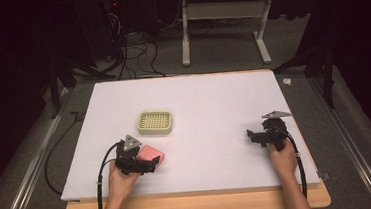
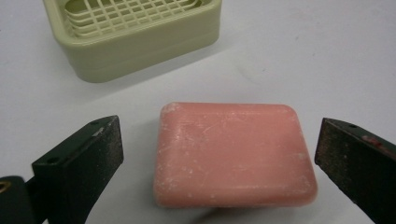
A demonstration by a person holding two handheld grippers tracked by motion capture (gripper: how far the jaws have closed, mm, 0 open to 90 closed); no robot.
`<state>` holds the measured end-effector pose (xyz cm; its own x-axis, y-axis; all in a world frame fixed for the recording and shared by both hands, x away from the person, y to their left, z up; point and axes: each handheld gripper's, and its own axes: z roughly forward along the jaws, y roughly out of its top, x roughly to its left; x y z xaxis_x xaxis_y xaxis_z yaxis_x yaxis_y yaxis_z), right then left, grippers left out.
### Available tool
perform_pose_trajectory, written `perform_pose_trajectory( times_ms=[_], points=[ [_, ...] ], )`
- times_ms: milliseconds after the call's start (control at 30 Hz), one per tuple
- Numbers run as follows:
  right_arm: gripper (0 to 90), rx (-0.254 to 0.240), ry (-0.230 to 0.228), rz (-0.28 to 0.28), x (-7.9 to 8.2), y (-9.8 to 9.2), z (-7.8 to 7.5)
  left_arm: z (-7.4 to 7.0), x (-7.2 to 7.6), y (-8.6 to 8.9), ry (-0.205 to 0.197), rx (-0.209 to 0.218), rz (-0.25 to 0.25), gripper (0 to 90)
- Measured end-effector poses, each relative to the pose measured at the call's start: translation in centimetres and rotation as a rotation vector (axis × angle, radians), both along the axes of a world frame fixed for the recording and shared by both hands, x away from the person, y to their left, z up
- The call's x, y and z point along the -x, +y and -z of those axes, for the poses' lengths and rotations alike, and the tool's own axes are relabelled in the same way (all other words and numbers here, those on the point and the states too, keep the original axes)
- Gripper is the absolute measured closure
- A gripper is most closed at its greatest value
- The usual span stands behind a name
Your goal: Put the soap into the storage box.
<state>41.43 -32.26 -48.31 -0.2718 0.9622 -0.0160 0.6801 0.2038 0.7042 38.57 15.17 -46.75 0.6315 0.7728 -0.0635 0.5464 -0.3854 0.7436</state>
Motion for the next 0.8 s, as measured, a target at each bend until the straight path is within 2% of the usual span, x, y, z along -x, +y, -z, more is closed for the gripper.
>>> perform_pose_trajectory(
  times_ms=[300, 667, 800],
  points=[
    [13.5, 0.000, 0.000, 0.000, 0.0, 0.0, 0.0, 0.7, -0.4, -0.9, 0.024, -0.042, 0.006, 1.4],
    [13.5, 0.000, 0.000, 0.000, 0.0, 0.0, 0.0, 1.0, -0.5, -1.1, 0.056, -0.063, -0.002, 2.4],
    [13.5, 0.000, 0.000, 0.000, 0.0, 0.0, 0.0, 1.2, -0.6, -1.2, 0.065, -0.085, -0.007, 2.8]
  ],
)
